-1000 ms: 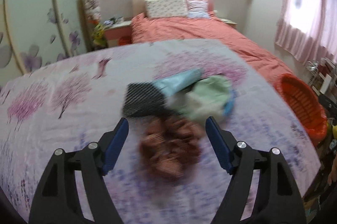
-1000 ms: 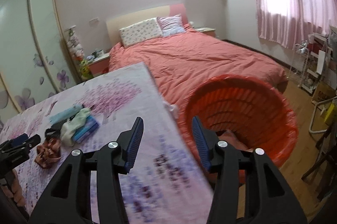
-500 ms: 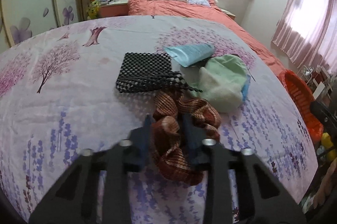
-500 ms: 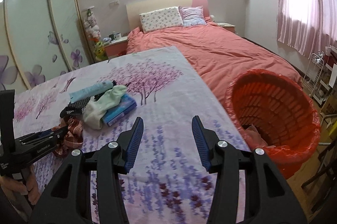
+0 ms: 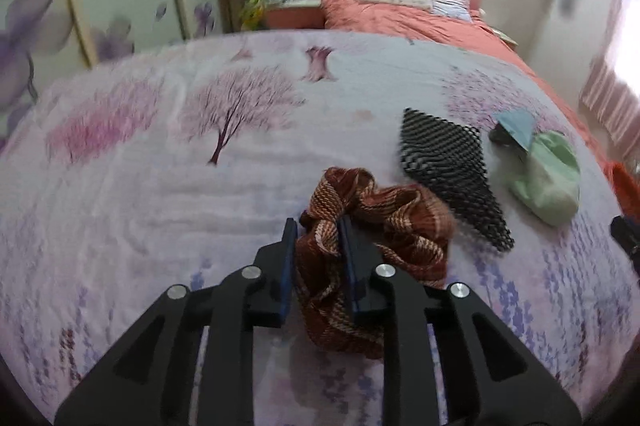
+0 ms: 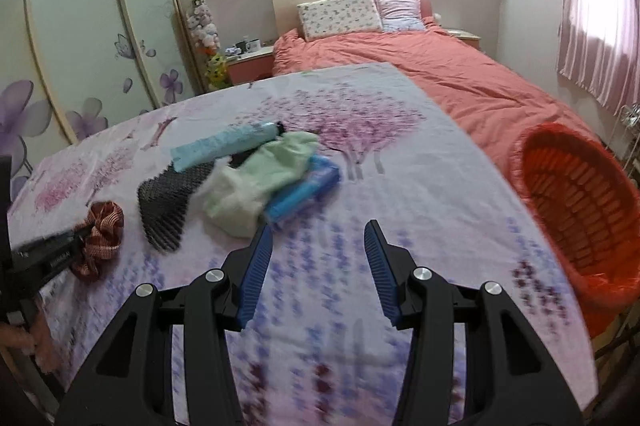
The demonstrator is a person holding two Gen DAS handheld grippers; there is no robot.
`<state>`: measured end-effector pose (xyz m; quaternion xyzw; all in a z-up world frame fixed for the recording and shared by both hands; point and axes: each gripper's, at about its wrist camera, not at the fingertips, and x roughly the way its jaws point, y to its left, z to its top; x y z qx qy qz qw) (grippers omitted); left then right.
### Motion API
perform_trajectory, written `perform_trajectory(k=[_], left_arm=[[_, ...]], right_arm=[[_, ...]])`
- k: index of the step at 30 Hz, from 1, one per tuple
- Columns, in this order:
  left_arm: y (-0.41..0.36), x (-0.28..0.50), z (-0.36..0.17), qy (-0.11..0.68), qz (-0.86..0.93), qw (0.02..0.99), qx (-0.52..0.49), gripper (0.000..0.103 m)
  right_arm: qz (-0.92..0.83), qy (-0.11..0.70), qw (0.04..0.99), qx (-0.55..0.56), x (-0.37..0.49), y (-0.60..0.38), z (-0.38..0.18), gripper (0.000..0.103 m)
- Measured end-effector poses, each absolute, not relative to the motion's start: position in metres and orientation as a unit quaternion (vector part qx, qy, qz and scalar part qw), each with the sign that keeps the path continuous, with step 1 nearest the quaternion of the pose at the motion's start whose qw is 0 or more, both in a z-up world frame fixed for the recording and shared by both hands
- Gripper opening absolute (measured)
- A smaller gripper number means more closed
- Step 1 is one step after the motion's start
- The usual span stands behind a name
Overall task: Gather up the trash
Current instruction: 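Grasp the light green cloth with the right tool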
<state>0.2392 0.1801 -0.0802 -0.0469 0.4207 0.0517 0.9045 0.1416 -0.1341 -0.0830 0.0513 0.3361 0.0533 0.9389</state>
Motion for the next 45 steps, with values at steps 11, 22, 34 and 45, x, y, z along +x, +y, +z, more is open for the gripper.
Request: perform_trajectory(k=[11, 22, 34, 45], left_arm=[[0.187, 0.243, -0.083, 0.426, 0.043, 0.901, -0.072, 0.027], [0.195, 0.244, -0.085, 0.423, 0.032, 0.901, -0.095, 0.027], [0.197, 0.244, -0.086, 0.422, 0.031, 0.901, -0.095, 0.027], [0.198, 0.244, -0.086, 0.423, 0.032, 0.901, -0.091, 0.027]], right_arm=[[0.063, 0.336, 0.937, 0.072, 0.176, -0.1, -0.084, 0.041], [0.037, 0.377, 0.924, 0.049, 0.198, -0.086, -0.095, 0.028], [0.025, 0.383, 0.923, -0.006, 0.199, -0.068, -0.096, 0.032], [0.048, 0.35, 0.936, 0.0, 0.179, -0.084, -0.085, 0.007]])
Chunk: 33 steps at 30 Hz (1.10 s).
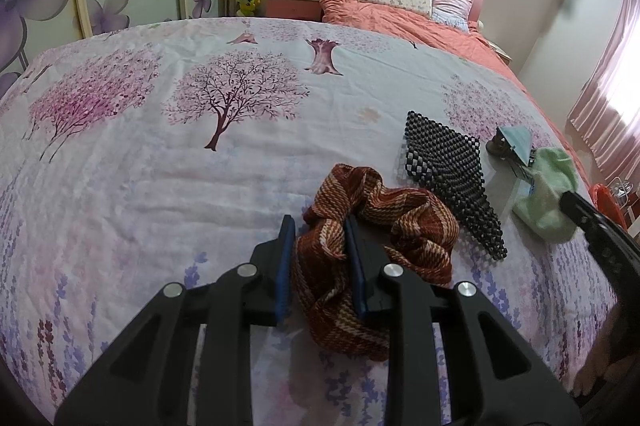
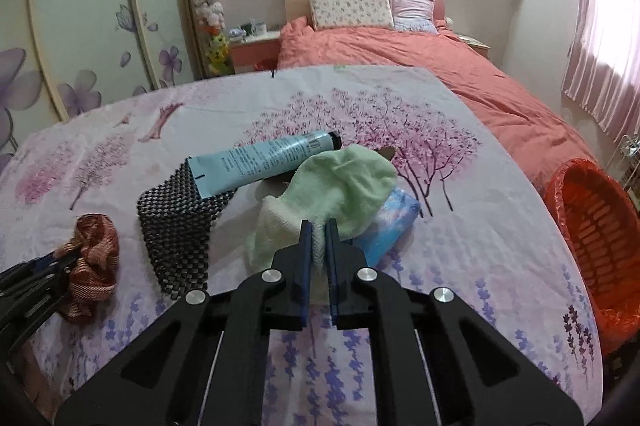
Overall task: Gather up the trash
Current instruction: 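Grasp the light green cloth with the right tool, then carry the scrunchie and green cloth to the basket and open both tools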
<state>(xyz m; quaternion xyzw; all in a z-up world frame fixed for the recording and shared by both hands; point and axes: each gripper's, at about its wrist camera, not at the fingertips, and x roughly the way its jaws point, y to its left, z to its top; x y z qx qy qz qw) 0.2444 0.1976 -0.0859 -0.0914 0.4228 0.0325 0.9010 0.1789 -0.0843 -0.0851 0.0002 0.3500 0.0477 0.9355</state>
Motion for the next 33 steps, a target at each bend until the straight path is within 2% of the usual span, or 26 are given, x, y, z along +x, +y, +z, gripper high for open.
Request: perform_trajectory(k=[7, 12, 17, 33], left_arm=[[0.187, 0.245, -0.085, 0.427, 0.034, 0.901, -0.064, 0.03], [0.19, 0.244, -0.084, 0.424, 0.012, 0.902, -0.079, 0.018], [0.196, 0.242, -0.082, 0.413, 0.002, 0.906, -0.099, 0.016], [0.161, 0.213, -0.014, 0.347, -0.047, 0.932, -0.095, 0.016]], right_arm=[[0.033, 0.339, 0.94, 0.035, 0.168, -0.12, -0.076, 0.007], [0.018, 0.34, 0.939, 0.043, 0.164, -0.139, -0.076, 0.007], [0.02, 0.332, 0.942, 0.055, 0.161, -0.148, -0.072, 0.007], [0.025, 0.263, 0.962, 0.075, 0.129, -0.179, -0.041, 0.007]])
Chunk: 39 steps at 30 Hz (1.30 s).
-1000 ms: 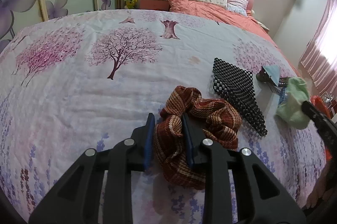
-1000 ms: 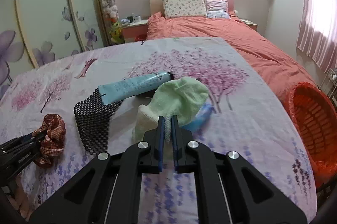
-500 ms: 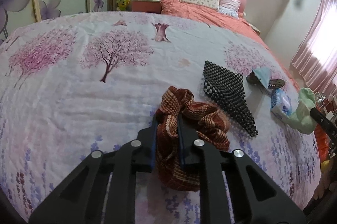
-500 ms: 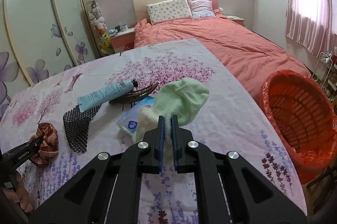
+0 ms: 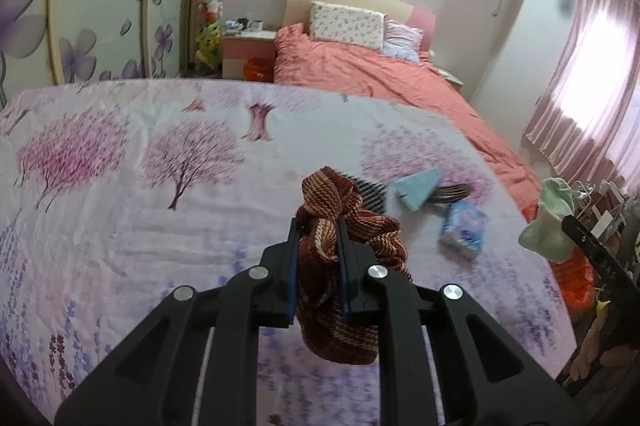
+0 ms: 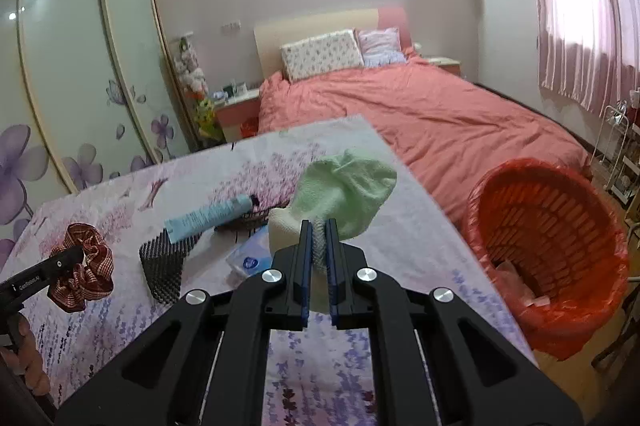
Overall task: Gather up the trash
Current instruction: 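Carry the scrunchie and green cloth to the basket and open both tools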
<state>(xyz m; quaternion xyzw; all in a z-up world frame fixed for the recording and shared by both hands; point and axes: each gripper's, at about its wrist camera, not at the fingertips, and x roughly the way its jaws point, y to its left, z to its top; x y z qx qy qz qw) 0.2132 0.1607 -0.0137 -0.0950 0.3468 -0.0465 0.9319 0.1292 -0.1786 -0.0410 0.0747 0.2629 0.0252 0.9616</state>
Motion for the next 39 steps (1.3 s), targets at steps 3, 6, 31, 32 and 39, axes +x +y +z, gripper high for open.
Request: perform_trajectory(k=[3, 6, 31, 32, 39], left_arm=[[0.144, 0.207, 0.001, 0.335, -0.061, 0.936, -0.089, 0.016], [0.119, 0.201, 0.017, 0.323, -0.082, 0.94, -0.078, 0.016], [-0.156, 0.218, 0.029, 0.307, -0.319, 0.896, -0.021, 0.016], [-0.165, 0.221, 0.026, 0.309, -0.323, 0.894, -0.02, 0.016], [-0.218, 0.253, -0.002, 0.338, -0.338, 0.878, -0.016, 0.019]], right_arm=[[0.023, 0.246, 0.966, 0.077, 0.121, -0.186, -0.033, 0.007], [0.014, 0.226, 0.971, 0.078, 0.11, -0.198, -0.025, 0.007], [-0.114, 0.163, 0.97, 0.142, 0.077, -0.362, -0.019, 0.007], [-0.118, 0.163, 0.969, 0.143, 0.079, -0.364, -0.02, 0.007], [-0.133, 0.167, 0.964, 0.158, 0.097, -0.394, -0.034, 0.007]])
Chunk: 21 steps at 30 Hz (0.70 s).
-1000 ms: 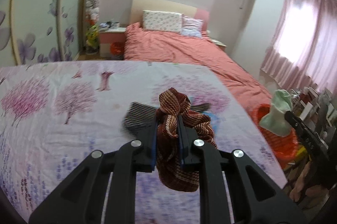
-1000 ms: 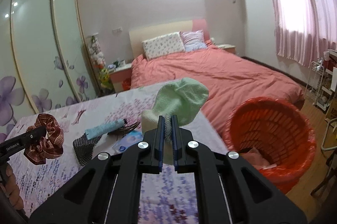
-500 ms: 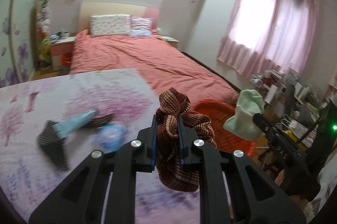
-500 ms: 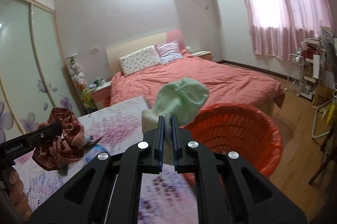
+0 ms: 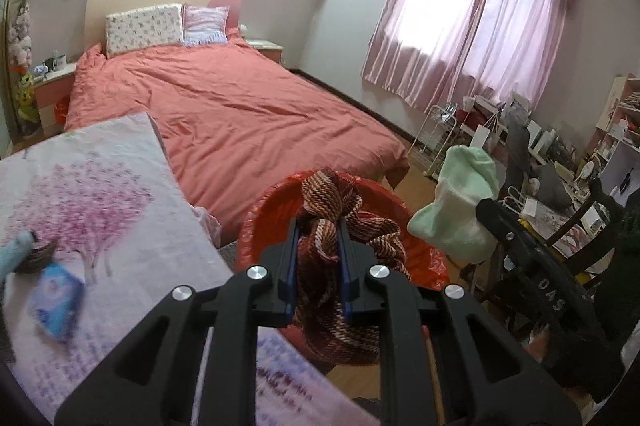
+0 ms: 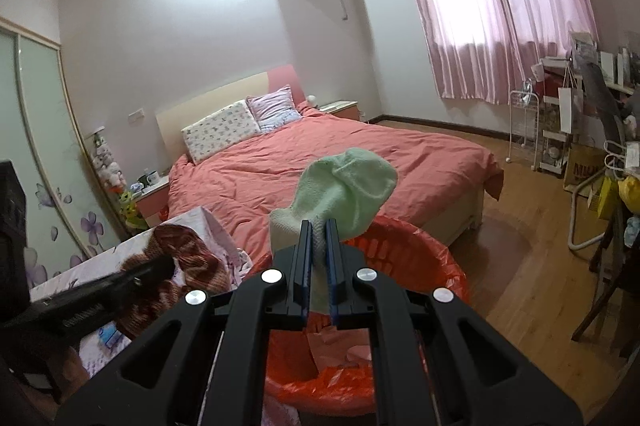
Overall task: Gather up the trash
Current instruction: 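Carry the scrunchie and green cloth to the basket and open both tools, then return to the pile and grasp the black mesh pad with the left tool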
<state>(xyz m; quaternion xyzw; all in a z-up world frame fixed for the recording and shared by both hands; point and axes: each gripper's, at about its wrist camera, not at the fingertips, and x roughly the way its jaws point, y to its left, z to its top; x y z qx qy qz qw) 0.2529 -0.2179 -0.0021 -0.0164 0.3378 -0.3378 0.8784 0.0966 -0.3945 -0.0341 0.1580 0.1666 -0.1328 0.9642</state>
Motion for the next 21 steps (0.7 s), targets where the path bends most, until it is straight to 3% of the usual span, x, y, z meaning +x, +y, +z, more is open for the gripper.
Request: perform_trajectory(k=[5, 7, 8, 9, 21], left_arm=[[-0.24, 0.274, -0.028, 0.358, -0.318, 0.878, -0.001, 0.035], [-0.241, 0.279, -0.035, 0.364, -0.306, 0.88, 0.007, 0.04], [-0.237, 0.281, -0.037, 0.365, -0.302, 0.881, 0.008, 0.042], [-0.232, 0.282, -0.039, 0.365, -0.294, 0.883, 0.009, 0.045], [-0.148, 0.263, -0.044, 0.354, -0.22, 0.908, 0.047, 0.062]], right_arm=[[-0.122, 0.184, 0.961, 0.165, 0.109, -0.403, -0.046, 0.009], [-0.117, 0.196, 0.957, 0.176, 0.112, -0.405, -0.053, 0.022], [-0.119, 0.2, 0.956, 0.179, 0.112, -0.408, -0.054, 0.036], [-0.124, 0.202, 0.954, 0.183, 0.112, -0.409, -0.057, 0.04], [-0.129, 0.231, 0.952, 0.157, 0.104, -0.389, -0.057, 0.04]])
